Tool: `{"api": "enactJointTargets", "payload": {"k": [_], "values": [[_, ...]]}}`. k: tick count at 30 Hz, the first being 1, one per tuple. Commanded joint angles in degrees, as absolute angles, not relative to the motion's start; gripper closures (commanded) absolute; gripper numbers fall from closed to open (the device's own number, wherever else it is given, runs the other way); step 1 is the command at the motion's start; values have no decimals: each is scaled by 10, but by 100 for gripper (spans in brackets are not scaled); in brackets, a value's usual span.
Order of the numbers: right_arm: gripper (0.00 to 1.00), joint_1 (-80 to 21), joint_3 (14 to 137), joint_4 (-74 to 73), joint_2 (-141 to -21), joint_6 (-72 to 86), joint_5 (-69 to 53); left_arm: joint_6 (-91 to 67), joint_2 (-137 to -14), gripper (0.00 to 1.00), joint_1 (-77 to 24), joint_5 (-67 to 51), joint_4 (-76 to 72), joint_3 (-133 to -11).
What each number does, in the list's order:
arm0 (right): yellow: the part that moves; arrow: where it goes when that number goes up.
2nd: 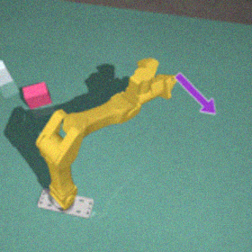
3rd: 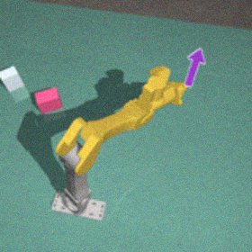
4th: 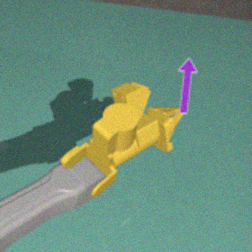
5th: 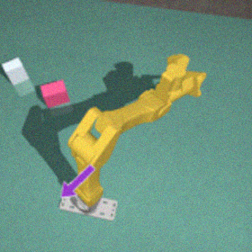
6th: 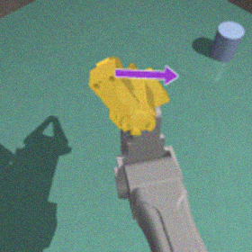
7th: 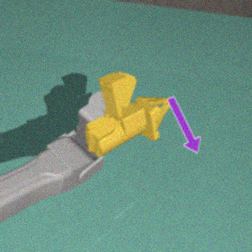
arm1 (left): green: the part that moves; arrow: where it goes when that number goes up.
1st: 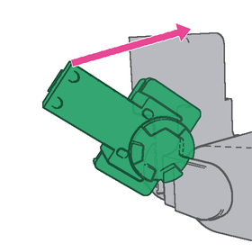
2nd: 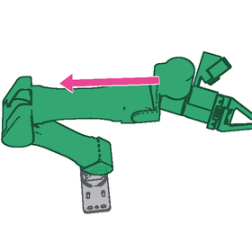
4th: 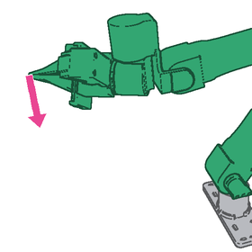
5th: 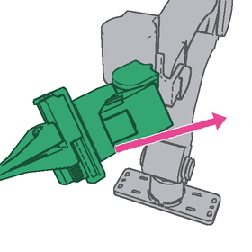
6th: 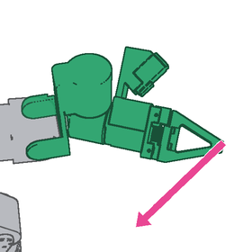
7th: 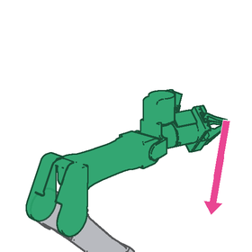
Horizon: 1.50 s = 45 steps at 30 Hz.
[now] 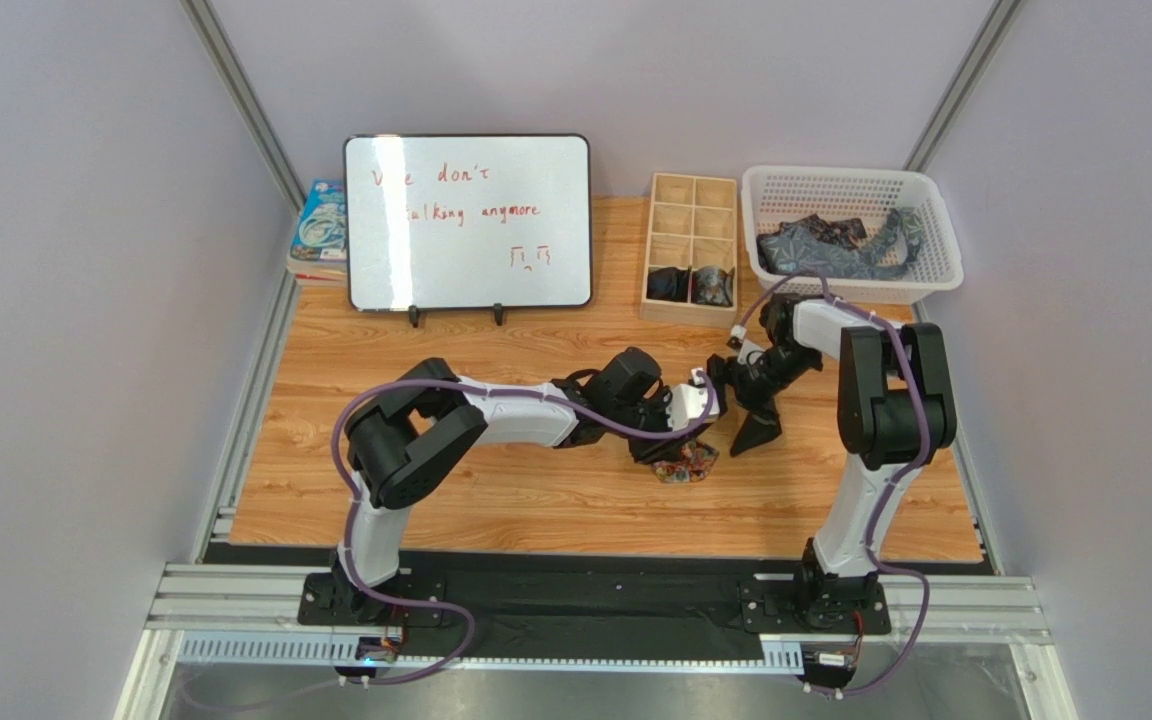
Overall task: Roll the ties
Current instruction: Roll the tie at the center of the board.
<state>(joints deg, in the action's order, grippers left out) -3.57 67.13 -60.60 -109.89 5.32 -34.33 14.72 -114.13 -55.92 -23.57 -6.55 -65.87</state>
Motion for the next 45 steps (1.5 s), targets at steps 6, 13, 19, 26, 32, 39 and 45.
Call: {"api": "enactJointTargets", "payload": {"k": [6,13,19,26,32,39,45], "values": [[17,-39,574,-400,-1049,134,-415,178,-1201,98,-570,-191,62,-635],[15,-43,531,-307,-1062,183,-433,182,-1201,98,-570,-191,66,-635],[18,-10,500,-293,-1025,185,-450,185,-1198,98,-570,-190,71,-633],[16,39,464,-299,-990,170,-460,183,-1199,98,-570,-194,70,-628],[15,21,428,-227,-975,205,-471,187,-1196,98,-570,-194,77,-633],[20,-32,439,-185,-982,210,-481,185,-1196,98,-569,-196,80,-631],[25,-33,435,-192,-941,198,-506,184,-1197,98,-570,-197,82,-633]]}}
